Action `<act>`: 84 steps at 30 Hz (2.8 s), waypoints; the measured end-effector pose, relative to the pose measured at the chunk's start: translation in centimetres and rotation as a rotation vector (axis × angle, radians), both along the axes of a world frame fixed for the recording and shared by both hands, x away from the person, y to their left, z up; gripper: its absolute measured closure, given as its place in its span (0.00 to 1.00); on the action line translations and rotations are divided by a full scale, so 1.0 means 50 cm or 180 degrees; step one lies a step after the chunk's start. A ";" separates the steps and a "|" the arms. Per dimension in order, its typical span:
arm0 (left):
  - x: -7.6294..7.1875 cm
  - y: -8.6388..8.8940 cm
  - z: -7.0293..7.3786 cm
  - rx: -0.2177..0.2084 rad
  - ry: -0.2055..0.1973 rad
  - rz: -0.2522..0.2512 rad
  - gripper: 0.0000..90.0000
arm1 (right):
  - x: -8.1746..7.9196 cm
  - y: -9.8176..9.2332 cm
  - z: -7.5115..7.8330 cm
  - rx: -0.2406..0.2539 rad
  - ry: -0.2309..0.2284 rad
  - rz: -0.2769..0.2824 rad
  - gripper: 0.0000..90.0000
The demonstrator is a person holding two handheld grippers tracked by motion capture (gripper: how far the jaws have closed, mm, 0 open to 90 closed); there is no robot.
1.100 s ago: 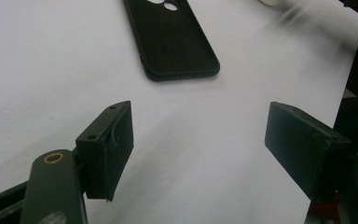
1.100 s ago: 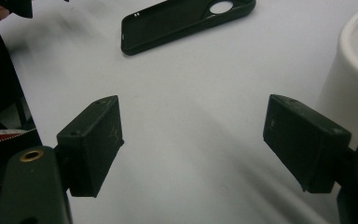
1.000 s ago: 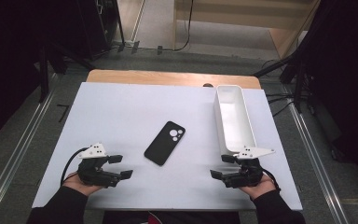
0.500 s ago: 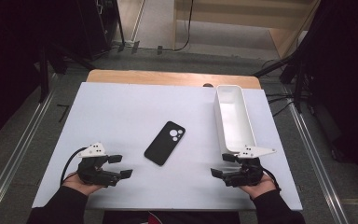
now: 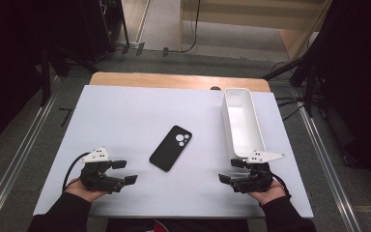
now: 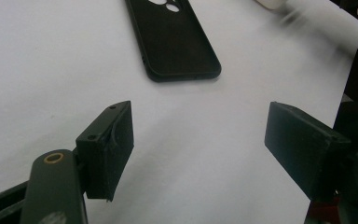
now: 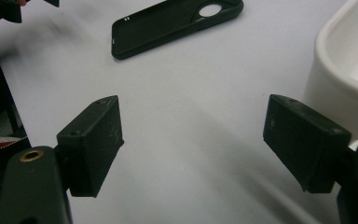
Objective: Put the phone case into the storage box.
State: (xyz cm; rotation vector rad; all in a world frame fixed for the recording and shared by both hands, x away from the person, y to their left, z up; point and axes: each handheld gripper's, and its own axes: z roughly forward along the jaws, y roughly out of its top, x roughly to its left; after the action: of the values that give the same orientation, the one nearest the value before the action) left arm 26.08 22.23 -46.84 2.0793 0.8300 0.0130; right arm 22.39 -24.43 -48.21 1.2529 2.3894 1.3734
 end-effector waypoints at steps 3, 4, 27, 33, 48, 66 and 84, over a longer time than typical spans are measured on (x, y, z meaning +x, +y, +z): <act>0.001 0.001 -0.001 0.0011 0.0007 -0.0003 0.26 | 0.000 0.000 0.000 -0.0002 0.0001 0.0002 0.20; 0.001 0.001 -0.001 0.0011 0.0007 -0.0003 0.26 | 0.000 0.000 0.000 -0.0002 0.0001 0.0002 0.20; 0.039 -0.017 0.033 -0.0020 0.0069 0.0034 0.25 | 0.000 -0.001 -0.001 0.0007 0.0009 0.0018 0.20; 0.055 -0.033 0.047 0.0029 0.0045 0.0010 0.25 | 0.001 -0.001 -0.001 0.0001 0.0005 0.0020 0.20; 0.088 -0.064 0.066 0.0043 0.0022 0.0072 0.26 | 0.001 -0.002 -0.001 0.0008 0.0009 0.0020 0.20; 0.127 -0.124 0.083 0.0062 -0.0009 0.0005 0.26 | 0.001 -0.001 -0.001 0.0013 0.0005 0.0030 0.20; 0.154 -0.183 0.079 0.0180 -0.0051 0.0095 0.26 | 0.001 -0.001 -0.001 0.0007 0.0004 0.0028 0.20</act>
State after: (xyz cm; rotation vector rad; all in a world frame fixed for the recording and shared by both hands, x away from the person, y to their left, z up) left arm 33.78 13.09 -42.89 2.1168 0.8601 0.0699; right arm 22.45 -24.50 -48.24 1.2458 2.3977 1.3783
